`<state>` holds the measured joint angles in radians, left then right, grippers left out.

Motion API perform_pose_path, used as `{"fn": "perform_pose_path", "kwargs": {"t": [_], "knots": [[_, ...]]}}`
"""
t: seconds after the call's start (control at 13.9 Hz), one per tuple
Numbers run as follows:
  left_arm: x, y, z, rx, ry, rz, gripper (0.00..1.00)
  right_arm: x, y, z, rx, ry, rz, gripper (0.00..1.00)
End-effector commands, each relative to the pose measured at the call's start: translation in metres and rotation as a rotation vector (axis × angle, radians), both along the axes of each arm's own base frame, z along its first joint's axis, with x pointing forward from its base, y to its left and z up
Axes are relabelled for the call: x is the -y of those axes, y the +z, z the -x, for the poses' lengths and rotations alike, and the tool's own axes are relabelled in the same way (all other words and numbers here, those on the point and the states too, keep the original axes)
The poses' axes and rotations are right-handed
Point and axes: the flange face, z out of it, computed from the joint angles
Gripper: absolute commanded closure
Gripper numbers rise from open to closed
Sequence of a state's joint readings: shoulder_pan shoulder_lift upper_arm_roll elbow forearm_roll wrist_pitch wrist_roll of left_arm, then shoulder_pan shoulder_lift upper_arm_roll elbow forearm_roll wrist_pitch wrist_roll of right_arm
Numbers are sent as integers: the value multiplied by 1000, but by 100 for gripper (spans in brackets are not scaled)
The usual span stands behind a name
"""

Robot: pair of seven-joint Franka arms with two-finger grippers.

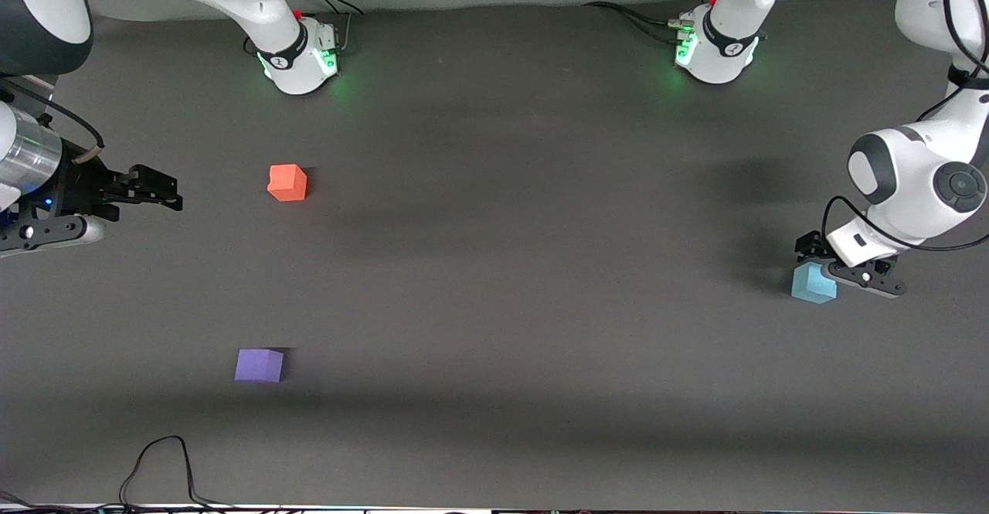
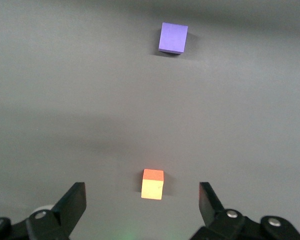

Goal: Place blue block between orange and purple blocks
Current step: 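Lower the left gripper over the blue block and close on it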

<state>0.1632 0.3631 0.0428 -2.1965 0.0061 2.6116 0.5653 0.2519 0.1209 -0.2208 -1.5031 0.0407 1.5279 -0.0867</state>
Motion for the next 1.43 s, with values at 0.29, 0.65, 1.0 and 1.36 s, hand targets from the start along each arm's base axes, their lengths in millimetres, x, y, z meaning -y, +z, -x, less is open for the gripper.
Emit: {"fn": "perform_pose_path", "kwargs": {"t": [0.29, 0.65, 1.0, 1.36], "knots": [[1, -17, -4, 19, -6, 2, 0, 6, 2, 2, -17, 7, 8, 0], [-1, -12, -18, 44, 1, -2, 0, 29, 5, 2, -12, 3, 0, 0], [2, -16, -21, 49, 3, 2, 0, 49, 6, 4, -12, 7, -5, 0], [8, -21, -28, 54, 22, 24, 0, 47, 3, 3, -27, 12, -5, 0]]}}
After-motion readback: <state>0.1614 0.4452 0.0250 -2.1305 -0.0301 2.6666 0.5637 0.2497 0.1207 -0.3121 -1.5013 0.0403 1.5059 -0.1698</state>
